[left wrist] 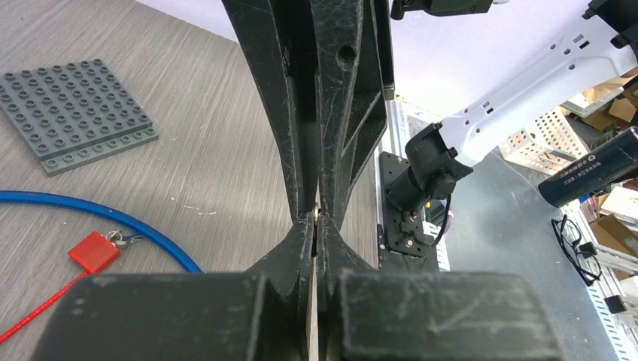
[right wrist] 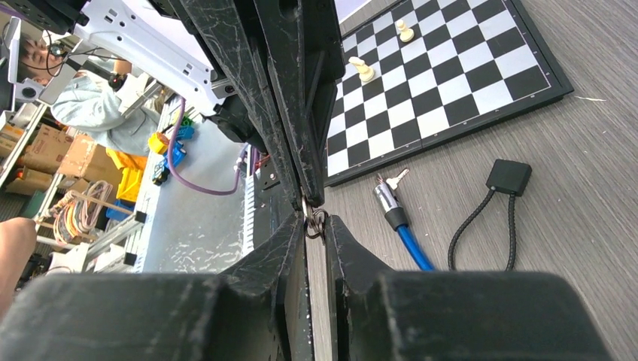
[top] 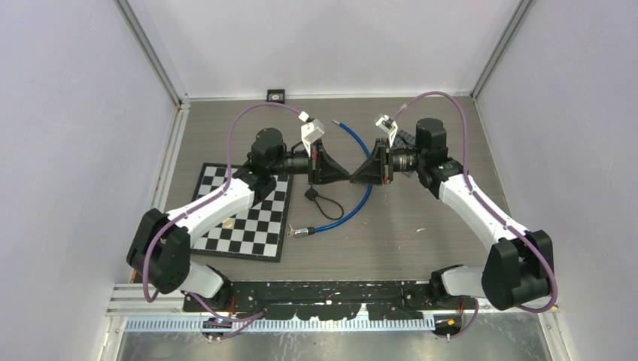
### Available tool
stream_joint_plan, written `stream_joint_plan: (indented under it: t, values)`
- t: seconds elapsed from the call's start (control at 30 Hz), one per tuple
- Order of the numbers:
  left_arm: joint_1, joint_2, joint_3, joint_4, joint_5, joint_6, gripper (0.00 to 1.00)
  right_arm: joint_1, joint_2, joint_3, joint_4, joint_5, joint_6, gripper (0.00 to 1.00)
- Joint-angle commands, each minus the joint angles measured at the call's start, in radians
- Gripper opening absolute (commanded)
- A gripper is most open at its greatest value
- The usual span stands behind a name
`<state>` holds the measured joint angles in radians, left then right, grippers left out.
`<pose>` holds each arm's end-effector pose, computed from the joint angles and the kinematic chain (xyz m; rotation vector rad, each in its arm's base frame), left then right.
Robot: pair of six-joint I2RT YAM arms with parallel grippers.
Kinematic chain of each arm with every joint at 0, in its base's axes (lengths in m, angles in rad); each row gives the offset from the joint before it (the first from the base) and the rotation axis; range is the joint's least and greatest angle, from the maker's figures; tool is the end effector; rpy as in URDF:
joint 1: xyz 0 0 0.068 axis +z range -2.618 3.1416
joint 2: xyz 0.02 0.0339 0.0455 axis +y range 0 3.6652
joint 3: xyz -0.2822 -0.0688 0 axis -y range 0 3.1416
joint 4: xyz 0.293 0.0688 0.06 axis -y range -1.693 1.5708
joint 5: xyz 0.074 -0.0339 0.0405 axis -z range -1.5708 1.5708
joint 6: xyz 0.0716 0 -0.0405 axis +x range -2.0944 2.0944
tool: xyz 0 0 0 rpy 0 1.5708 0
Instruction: Unlock with the key
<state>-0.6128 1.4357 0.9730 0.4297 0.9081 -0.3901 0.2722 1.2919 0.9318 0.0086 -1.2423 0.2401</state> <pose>0.2857 -0.2699 0.3121 0.9499 1.5406 -1.4616 0.2985 0.1537 0.3043 -0.8996 1.7300 1.5161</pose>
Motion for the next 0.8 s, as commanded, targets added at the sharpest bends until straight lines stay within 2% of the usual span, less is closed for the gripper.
stream_joint_plan:
  t: [0.0,0.1,0.2,0.27,0.37,0.5,0.63,0.77]
  values:
    - [0.005,-0.004,-0.009,0.056,0.006,-0.006,0.0,0.007,-0.004,0.002,0.054,-0.024,0.014,0.2]
    - [0.004,0.002,-0.009,0.055,0.009,-0.007,0.0,0.006,-0.004,-0.002,0.071,-0.018,0.028,0.16]
    - [0.004,0.007,-0.01,0.057,0.012,-0.009,0.0,0.007,-0.012,-0.011,0.083,0.001,0.029,0.01]
    - [0.004,0.009,-0.009,0.054,0.013,-0.009,0.01,0.005,-0.022,-0.022,0.097,0.021,0.028,0.01]
    - [0.004,0.003,-0.008,0.049,0.013,-0.006,0.13,0.003,-0.027,-0.027,0.103,0.022,0.023,0.01]
    - [0.007,-0.02,-0.011,0.034,0.009,0.011,0.36,-0.002,-0.034,-0.031,0.086,0.018,-0.002,0.0]
    - [0.023,-0.05,-0.02,0.041,0.002,0.007,0.57,-0.006,-0.035,-0.012,-0.018,0.016,-0.092,0.01]
    - [0.062,-0.081,-0.025,0.041,-0.01,0.006,0.69,-0.006,-0.034,0.002,-0.097,0.017,-0.151,0.01]
